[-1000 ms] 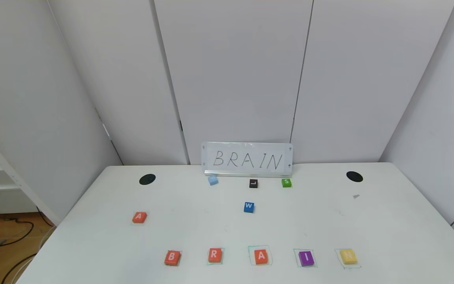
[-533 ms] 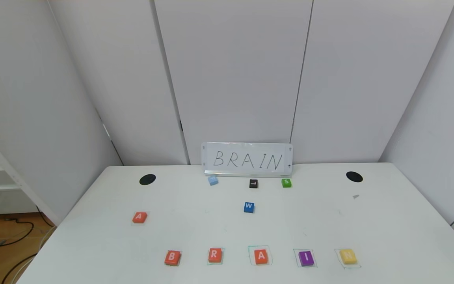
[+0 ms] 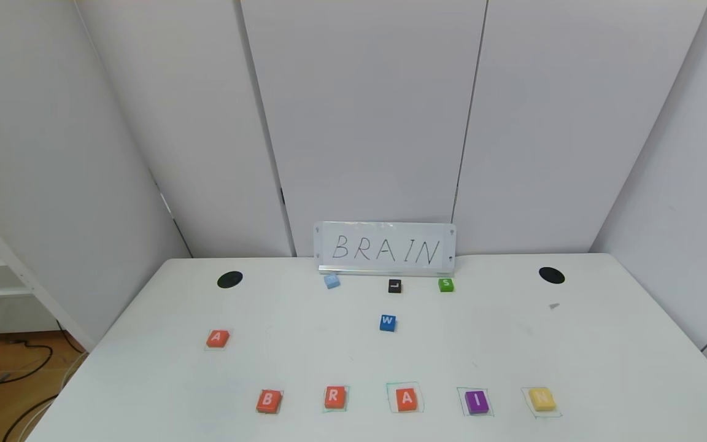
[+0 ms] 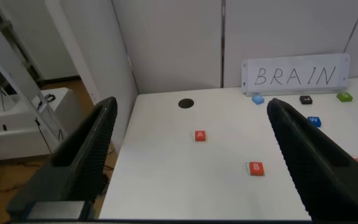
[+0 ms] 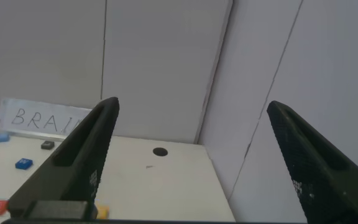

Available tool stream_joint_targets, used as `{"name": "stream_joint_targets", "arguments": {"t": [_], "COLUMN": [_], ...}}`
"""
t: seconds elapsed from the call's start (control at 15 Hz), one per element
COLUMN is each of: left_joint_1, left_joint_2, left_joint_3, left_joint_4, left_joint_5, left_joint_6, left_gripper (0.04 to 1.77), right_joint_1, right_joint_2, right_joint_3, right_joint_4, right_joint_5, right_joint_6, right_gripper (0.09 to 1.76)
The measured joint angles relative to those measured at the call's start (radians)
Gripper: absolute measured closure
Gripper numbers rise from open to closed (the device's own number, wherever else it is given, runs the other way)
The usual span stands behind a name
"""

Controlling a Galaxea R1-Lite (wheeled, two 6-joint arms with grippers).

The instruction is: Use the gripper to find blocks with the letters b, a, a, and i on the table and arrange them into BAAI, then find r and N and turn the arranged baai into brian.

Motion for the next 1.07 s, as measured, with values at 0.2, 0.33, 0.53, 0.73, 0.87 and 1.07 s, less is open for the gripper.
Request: {"name": "stream_joint_targets", "arguments": {"t": [0.2, 0.33, 0.53, 0.73, 0.87, 1.07], "left_joint_1": [0.060, 0.075, 0.083, 0.084, 0.084, 0.084], "left_joint_2": [-0.089, -0.185, -0.254, -0.276, -0.280, -0.280], "left_joint_3": [0.039, 0.106, 0.260, 0.507, 0.594, 0.620], "left_joint_4": [0.010, -0.021, -0.289, -0.529, -0.405, -0.236], "left_joint_5": [-0.106, -0.127, -0.127, -0.141, -0.147, -0.175], "left_joint_6": [0.028, 0.021, -0.034, -0.012, -0.009, -0.026], "left_gripper": [0.09, 0.09, 0.09, 0.09, 0.09, 0.09], "right_joint_1": [-0.002, -0.002, -0.002, -0.003, -0.003, -0.003], "right_joint_2": [-0.017, -0.020, -0.021, -0.021, -0.021, -0.021], "right_joint_3": [0.050, 0.124, 0.324, 0.510, 0.540, 0.547], "right_joint_4": [-0.077, -0.236, -0.525, -0.548, -0.307, -0.125], "right_joint_5": [-0.002, 0.001, 0.028, 0.076, 0.077, 0.078], "right_joint_6": [0.004, 0.001, -0.010, 0.002, 0.059, 0.135], "right_gripper": [0.14, 0.14, 0.14, 0.14, 0.14, 0.14]}}
